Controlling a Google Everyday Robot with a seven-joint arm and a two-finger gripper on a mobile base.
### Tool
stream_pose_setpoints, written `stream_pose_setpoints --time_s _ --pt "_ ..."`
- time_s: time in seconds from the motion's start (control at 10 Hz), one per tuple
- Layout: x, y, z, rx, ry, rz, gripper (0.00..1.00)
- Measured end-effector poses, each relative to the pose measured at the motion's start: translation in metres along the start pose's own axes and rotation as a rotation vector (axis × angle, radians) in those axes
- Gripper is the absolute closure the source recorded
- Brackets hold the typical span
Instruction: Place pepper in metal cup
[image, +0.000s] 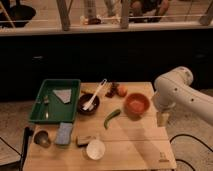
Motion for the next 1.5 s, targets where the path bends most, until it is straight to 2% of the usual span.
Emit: stream_pose_setpoints --time_s 0.8,1.0,1.5 --pt "-0.034 -0.007 0.019 -0.01 0.042 -0.136 0.2" --pt "-0.052 -0.013 0.022 -0.01 0.046 -0.187 0.2" --pt "-0.081 -0.025 0.029 -0.011 0.05 -0.293 0.2"
